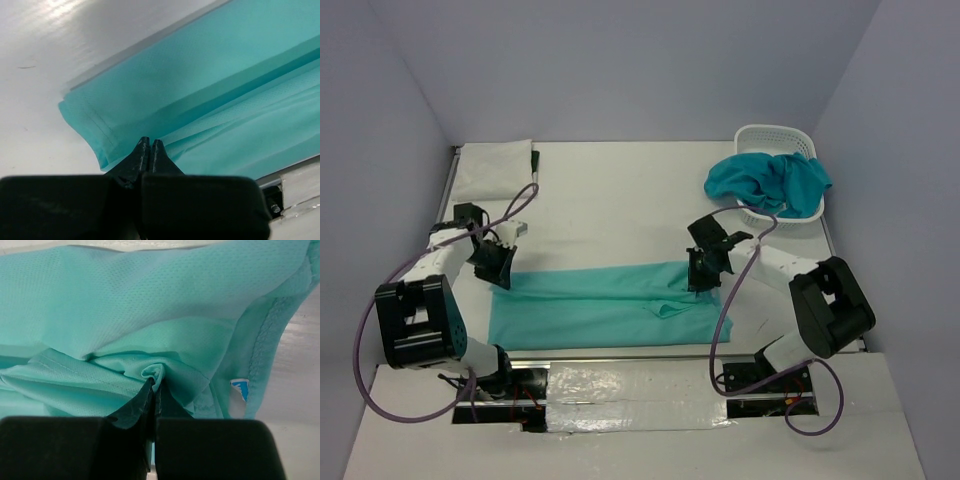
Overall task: Fold and stack the t-shirts
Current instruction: Fold the other side of the tshirt into a rectangle
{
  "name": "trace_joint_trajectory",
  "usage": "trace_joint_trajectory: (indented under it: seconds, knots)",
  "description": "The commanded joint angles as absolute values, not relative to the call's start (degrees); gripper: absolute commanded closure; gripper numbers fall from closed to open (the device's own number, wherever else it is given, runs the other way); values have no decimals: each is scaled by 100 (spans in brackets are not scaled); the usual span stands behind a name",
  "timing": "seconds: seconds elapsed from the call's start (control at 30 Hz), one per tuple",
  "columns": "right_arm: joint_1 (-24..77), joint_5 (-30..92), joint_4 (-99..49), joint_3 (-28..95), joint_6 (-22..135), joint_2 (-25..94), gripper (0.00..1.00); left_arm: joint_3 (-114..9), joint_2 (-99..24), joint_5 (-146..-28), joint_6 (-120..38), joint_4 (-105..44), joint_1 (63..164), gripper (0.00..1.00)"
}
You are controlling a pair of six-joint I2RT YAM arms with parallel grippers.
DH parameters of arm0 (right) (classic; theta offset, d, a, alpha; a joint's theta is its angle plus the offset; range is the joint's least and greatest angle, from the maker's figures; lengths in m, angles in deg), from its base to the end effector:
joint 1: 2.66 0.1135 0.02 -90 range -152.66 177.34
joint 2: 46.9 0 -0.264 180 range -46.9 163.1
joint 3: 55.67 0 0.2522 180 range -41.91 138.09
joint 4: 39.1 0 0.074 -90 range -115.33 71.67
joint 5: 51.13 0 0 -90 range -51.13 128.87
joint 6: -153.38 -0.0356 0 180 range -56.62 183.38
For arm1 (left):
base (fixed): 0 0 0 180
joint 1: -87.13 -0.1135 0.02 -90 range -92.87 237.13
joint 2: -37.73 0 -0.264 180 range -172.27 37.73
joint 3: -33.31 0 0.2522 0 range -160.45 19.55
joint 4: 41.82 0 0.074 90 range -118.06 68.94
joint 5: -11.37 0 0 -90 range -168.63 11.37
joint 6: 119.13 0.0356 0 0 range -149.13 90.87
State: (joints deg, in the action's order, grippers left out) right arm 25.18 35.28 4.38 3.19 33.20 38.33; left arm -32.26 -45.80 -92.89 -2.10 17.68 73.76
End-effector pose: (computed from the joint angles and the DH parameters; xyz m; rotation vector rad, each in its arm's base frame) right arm 0.2304 0.1242 0.1617 0.0423 2.8462 0.3233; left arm 0.2489 0.0501 0.1921 0.3769 2.8179 -0.2259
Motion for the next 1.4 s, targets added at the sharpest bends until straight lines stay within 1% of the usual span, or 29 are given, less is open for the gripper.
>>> trace_joint_trajectory:
  seconds: [0.0, 0.07, 0.17, 0.27, 0.3, 0.4, 0.47, 0.53, 0.8, 0.9, 1.0, 1.07, 1.13, 1.17, 1.2, 1.23, 1.27, 1.33, 1.37]
  knots:
    - [2573, 3650, 419, 684, 3401, 3808, 100, -3318, -4226, -9146, -135, 1414, 7341, 99]
    - [2547, 3860, 586, 1097, 3551, 4036, 100, -3537, -4225, -9216, -371, 1203, 7341, 99]
    - [2381, 4282, 946, 2378, 3964, 4511, 100, -3889, -4383, -9506, -661, 685, 7341, 96]
    - [2239, 4362, 1140, 3275, 4263, 5029, 100, -4196, -4752, -9682, -820, 210, 7350, 95]
    - [2239, 4379, 1254, 3462, 4333, 5309, 100, -4371, -4953, -9709, -847, 104, 7350, 95]
    - [2230, 4388, 1351, 3798, 4509, 5575, 100, -4531, -5191, -9770, -952, -11, 7350, 94]
    - [2230, 4292, 1334, 3763, 4510, 5628, 100, -4540, -5192, -9744, -997, -134, 7341, 94]
    - [2239, 4221, 1255, 3606, 4483, 5436, 100, -4461, -5078, -9761, -848, -21, 7341, 94]
    - [2248, 4064, 1211, 1945, 4281, 3978, 100, -3522, -3955, -9648, -13, 700, 7289, 94]
    - [2265, 3940, 1184, 1479, 4202, 3713, 100, -3232, -3769, -9595, 137, 947, 7289, 94]
    - [2292, 3914, 1132, 1188, 4202, 3764, 100, -2951, -3760, -9612, 225, 1026, 7289, 94]
    - [2379, 3616, 1062, 1091, 4167, 3835, 100, -2809, -3760, -9638, 286, 1035, 7289, 94]
    - [2502, 3536, 982, 1021, 4114, 3949, 100, -2624, -3759, -9638, 365, 1052, 7297, 91]
    - [2590, 3527, 982, 995, 4114, 4036, 97, -2537, -3742, -9621, 409, 1079, 7289, 86]
    - [2608, 3518, 974, 968, 4097, 4072, 89, -2493, -3733, -9612, 462, 1105, 7297, 83]
    - [2600, 3475, 965, 872, 4088, 4090, 78, -2466, -3724, -9603, 584, 1218, 7289, 80]
    - [2608, 3439, 965, 819, 4070, 4073, 61, -2431, -3698, -9551, 646, 1307, 7297, 69]
    - [2591, 3456, 991, 696, 4079, 3976, 48, -2439, -3654, -9393, 796, 1587, 7271, 57]
    - [2599, 3509, 1026, 678, 4087, 3802, 41, -2544, -3576, -9384, 875, 1737, 7245, 40]
